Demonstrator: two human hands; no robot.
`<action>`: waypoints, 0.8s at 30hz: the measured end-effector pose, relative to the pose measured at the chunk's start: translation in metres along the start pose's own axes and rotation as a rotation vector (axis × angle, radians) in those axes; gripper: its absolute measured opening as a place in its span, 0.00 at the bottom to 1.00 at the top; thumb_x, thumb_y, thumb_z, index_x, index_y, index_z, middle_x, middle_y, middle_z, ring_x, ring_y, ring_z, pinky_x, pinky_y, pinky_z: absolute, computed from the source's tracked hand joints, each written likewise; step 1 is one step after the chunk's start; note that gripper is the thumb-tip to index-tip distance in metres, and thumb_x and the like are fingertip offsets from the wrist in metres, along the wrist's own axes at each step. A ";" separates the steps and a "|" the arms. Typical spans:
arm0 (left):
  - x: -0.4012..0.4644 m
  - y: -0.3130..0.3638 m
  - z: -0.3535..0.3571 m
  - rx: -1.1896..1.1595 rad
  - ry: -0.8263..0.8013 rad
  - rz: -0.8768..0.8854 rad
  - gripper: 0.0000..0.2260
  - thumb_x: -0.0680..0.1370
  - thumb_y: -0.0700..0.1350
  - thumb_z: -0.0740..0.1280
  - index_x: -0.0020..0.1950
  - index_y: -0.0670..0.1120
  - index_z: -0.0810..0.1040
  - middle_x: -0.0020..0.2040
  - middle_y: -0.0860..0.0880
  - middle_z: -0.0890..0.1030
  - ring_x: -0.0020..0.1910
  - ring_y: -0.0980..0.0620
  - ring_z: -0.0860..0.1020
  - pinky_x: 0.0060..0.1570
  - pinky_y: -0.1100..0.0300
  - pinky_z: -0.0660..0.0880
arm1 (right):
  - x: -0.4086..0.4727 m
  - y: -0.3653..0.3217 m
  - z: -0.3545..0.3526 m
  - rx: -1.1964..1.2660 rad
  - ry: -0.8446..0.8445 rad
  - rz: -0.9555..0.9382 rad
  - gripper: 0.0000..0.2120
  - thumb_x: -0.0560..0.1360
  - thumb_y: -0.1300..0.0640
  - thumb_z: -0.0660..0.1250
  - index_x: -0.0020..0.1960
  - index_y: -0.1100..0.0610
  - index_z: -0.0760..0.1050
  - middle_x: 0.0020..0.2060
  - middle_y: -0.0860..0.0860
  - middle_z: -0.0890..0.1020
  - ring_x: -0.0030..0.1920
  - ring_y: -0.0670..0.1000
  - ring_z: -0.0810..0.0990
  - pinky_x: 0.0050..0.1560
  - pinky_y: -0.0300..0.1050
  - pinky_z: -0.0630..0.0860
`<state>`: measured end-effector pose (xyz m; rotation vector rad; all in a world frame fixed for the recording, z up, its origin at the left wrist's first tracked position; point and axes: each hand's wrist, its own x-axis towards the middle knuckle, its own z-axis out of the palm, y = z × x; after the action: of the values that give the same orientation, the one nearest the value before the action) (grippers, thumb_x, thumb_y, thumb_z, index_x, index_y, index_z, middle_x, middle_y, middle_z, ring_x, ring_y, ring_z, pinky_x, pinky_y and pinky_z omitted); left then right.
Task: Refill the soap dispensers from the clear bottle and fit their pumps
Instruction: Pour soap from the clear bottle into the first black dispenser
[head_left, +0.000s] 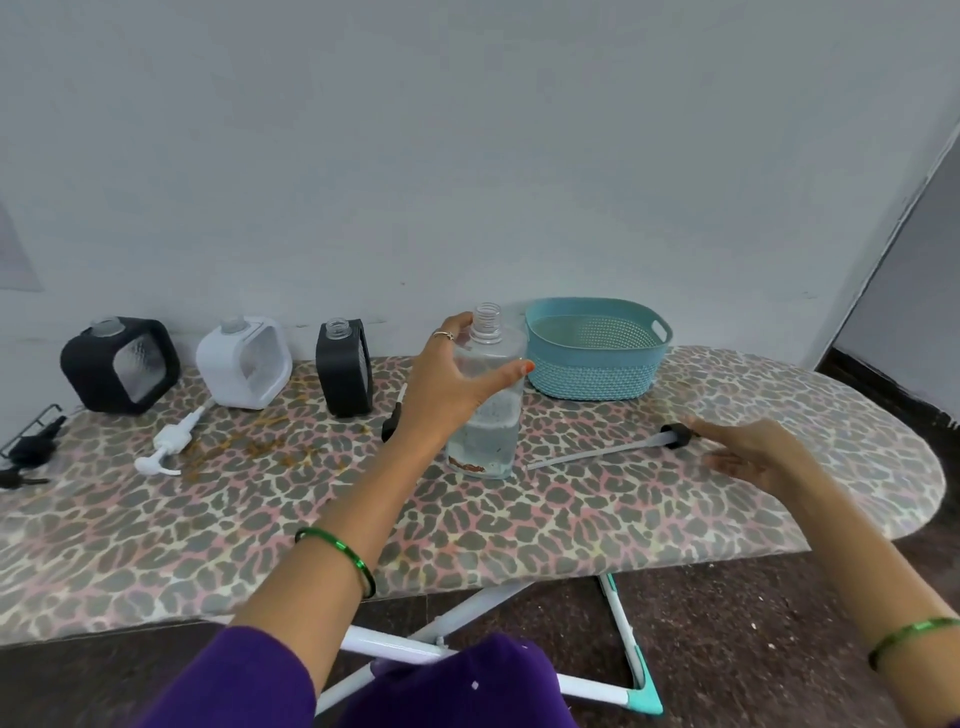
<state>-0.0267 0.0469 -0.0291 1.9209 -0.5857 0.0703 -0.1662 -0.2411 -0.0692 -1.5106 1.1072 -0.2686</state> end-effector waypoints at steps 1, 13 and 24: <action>-0.001 0.000 0.000 0.003 0.003 -0.003 0.39 0.67 0.60 0.76 0.73 0.52 0.65 0.70 0.51 0.72 0.66 0.54 0.71 0.59 0.61 0.67 | -0.002 -0.002 0.000 -0.034 0.054 -0.027 0.29 0.70 0.53 0.75 0.60 0.72 0.71 0.54 0.66 0.78 0.41 0.56 0.78 0.47 0.49 0.81; -0.003 0.006 -0.005 -0.005 0.000 0.004 0.38 0.67 0.59 0.77 0.73 0.52 0.66 0.71 0.53 0.71 0.66 0.56 0.69 0.59 0.63 0.66 | -0.092 -0.035 0.115 -0.244 -0.421 -0.733 0.48 0.60 0.41 0.75 0.74 0.48 0.59 0.65 0.49 0.70 0.64 0.49 0.71 0.61 0.48 0.72; -0.015 -0.022 -0.035 -0.079 0.207 0.010 0.30 0.77 0.64 0.56 0.75 0.49 0.64 0.74 0.51 0.66 0.71 0.55 0.65 0.70 0.57 0.63 | -0.084 -0.028 0.174 0.030 -0.459 -0.821 0.40 0.62 0.50 0.81 0.68 0.50 0.67 0.59 0.46 0.79 0.57 0.43 0.79 0.56 0.41 0.77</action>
<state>-0.0230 0.0900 -0.0373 1.8076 -0.4526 0.2465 -0.0735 -0.0693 -0.0611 -1.8206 0.0829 -0.4598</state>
